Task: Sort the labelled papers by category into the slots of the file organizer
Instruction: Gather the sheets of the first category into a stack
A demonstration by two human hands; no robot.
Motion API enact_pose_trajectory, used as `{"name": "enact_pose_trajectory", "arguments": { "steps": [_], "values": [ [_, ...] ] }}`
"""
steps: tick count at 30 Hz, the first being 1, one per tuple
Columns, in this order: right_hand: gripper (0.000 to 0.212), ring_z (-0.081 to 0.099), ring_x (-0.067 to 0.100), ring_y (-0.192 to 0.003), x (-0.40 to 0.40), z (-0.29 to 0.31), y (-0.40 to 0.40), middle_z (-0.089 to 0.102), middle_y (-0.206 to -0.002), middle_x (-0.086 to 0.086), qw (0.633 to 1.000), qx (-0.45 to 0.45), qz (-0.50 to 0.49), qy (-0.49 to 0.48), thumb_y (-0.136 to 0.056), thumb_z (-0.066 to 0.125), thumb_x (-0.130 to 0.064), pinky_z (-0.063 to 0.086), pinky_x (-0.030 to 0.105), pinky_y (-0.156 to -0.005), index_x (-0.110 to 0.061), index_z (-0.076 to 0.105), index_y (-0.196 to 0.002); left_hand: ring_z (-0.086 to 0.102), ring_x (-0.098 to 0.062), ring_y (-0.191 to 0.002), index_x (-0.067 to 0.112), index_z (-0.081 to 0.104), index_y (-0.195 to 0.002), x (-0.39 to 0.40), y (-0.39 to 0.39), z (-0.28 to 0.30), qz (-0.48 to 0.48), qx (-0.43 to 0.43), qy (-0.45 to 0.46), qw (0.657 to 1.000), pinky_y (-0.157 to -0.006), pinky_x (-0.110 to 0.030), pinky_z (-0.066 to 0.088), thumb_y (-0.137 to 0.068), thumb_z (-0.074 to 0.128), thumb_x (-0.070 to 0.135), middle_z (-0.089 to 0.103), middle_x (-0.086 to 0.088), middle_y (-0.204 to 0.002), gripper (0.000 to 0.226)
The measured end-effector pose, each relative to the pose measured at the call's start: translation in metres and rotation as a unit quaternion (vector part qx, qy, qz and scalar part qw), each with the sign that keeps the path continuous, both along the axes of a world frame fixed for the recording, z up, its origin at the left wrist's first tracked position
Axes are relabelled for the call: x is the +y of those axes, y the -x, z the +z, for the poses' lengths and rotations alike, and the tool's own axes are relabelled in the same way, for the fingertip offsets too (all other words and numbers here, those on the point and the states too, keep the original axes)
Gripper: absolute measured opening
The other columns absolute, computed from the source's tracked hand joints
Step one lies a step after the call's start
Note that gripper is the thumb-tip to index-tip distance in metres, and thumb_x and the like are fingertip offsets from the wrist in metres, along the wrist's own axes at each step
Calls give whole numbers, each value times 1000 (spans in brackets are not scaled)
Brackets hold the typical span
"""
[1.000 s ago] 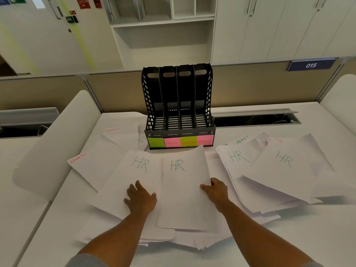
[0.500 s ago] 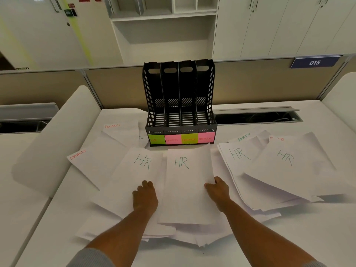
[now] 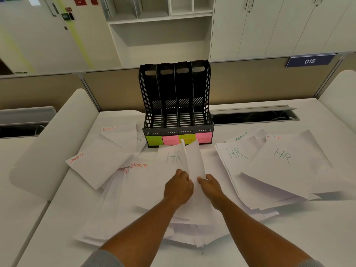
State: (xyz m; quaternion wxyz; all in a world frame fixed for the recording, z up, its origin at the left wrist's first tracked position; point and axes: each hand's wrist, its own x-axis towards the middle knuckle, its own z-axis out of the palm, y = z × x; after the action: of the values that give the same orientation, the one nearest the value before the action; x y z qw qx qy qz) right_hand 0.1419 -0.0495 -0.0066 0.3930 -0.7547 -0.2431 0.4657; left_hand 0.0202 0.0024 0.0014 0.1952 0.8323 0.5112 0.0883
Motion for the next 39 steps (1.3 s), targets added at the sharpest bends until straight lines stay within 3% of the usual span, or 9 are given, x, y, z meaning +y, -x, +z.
{"name": "enact_pose_trajectory", "arguments": {
  "steps": [7, 12, 17, 21, 24, 30, 34, 36, 39],
  "values": [
    [39, 55, 9, -86, -3, 0, -7, 59, -101, -3, 999, 13, -7, -32, -93, 45, -54, 41, 27, -77, -19, 52, -108, 63, -18, -98, 18, 63, -117, -3, -23, 0, -26, -93, 134, 986, -78, -24, 49, -96, 51, 41, 62, -1, -118, 33],
    [31, 59, 23, -100, -8, -1, -18, 60, -119, 6, 998, 29, -27, -44, -96, 51, -35, 50, 32, -80, -16, 50, -120, 63, -16, -103, 21, 69, -110, 4, -15, 0, -43, -167, 196, 965, -90, -27, 52, -95, 56, 29, 66, 2, -118, 21],
    [27, 60, 23, -92, -8, 1, -26, 61, -108, 3, 998, 29, -40, -48, -92, 53, -17, 53, 36, -78, -18, 51, -119, 58, -8, -100, 29, 61, -111, 18, 3, 0, 81, -240, 115, 961, -80, -15, 46, -96, 56, 23, 59, 4, -123, 17],
    [25, 60, 18, -88, -8, 3, -33, 61, -100, -4, 995, 57, -51, -68, -91, 55, -18, 52, 37, -77, -22, 51, -115, 52, -22, -119, 20, 51, -127, 36, 11, 6, 223, -223, 73, 946, -94, -35, 49, -96, 54, 30, 50, -7, -134, 33],
    [25, 61, 22, -93, -7, 6, -37, 62, -104, -2, 995, 59, -29, -72, -91, 56, -21, 54, 39, -80, -24, 51, -115, 48, -28, -124, 15, 43, -136, 47, 15, 13, 296, -195, 129, 926, -99, -43, 46, -96, 49, 43, 48, -12, -139, 49],
    [25, 60, 19, -88, -12, 11, -52, 62, -98, -5, 991, 83, -63, -78, -89, 54, -16, 50, 33, -68, -27, 52, -112, 54, -26, -96, 6, 56, -114, 61, 22, 19, 307, -157, 269, 900, -89, -38, 45, -97, 41, 50, 60, -14, -122, 49],
    [26, 61, 22, -89, -16, 7, -64, 63, -103, 2, 990, 90, -81, -77, -90, 54, -19, 50, 33, -68, -23, 53, -115, 58, -29, -104, 11, 57, -123, 59, 25, 13, 280, -188, 345, 876, -85, -36, 45, -94, 49, 50, 61, -11, -119, 49],
    [19, 61, 18, -85, -15, 4, -66, 64, -105, 4, 992, 38, -97, -74, -92, 52, -27, 49, 31, -67, -19, 55, -109, 59, -30, -105, 12, 62, -116, 56, 21, 9, 270, -215, 359, 867, -82, -35, 45, -93, 54, 47, 63, -10, -117, 43],
    [25, 60, 18, -82, -18, 0, -70, 65, -100, 3, 978, -168, -109, -54, -94, 49, -37, 50, 33, -72, -15, 53, -104, 57, -26, -96, 9, 60, -118, 51, 15, 4, 264, -217, 360, 868, -71, -29, 44, -92, 59, 43, 62, -9, -115, 43]
  ]
}}
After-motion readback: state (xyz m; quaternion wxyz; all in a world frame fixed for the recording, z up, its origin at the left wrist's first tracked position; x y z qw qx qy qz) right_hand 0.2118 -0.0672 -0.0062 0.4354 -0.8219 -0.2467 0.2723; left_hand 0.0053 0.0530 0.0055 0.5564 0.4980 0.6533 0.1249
